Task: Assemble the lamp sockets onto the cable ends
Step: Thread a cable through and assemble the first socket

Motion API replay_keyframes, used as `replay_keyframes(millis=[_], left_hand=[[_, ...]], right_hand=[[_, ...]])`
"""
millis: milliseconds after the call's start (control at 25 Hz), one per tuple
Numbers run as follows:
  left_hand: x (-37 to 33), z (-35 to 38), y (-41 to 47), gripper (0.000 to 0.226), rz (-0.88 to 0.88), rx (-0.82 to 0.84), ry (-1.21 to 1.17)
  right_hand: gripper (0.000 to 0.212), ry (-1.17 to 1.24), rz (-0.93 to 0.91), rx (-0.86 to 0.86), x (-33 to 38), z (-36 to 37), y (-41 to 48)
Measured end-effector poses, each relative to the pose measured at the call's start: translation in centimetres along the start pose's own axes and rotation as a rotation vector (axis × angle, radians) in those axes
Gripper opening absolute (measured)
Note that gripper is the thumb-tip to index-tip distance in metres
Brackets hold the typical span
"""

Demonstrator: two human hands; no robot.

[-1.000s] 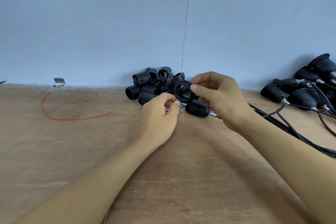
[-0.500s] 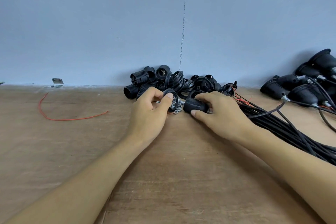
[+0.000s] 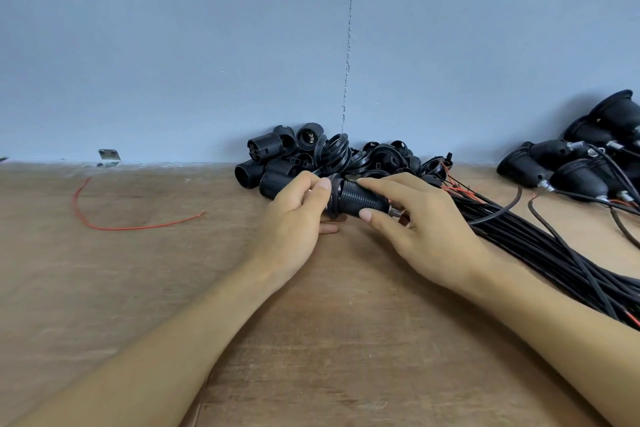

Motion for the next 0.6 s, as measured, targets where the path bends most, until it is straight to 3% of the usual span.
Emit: replay_keyframes(millis=[320,480,600], left_hand=[[0.35,-0.1,0.0,0.007,-0.039,0.032,-0.073],[0.52,0.11,0.16,0.034,-0.072,0.079,-0.131],[-0.16,0.47,-0.1,0.044,0.016,0.1,-0.066]], right_hand=[[0.051,0.042,0.022,0.059,-0.54,-0.03,-0.09],[0.047,0.02,0.015,0.077,-0.53,0.17,-0.18],[0.044,0.02,0.027,0.066,-0.57,0.12,-0.14]])
Point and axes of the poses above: each hand's wrist, its own y-axis towards the middle knuckle, its own z-axis out of the palm, x = y × z, the point moved 6 cm from there along y, towards the middle knuckle, and after that the axes turned 7 degrees about y, right-handed, at the moved point
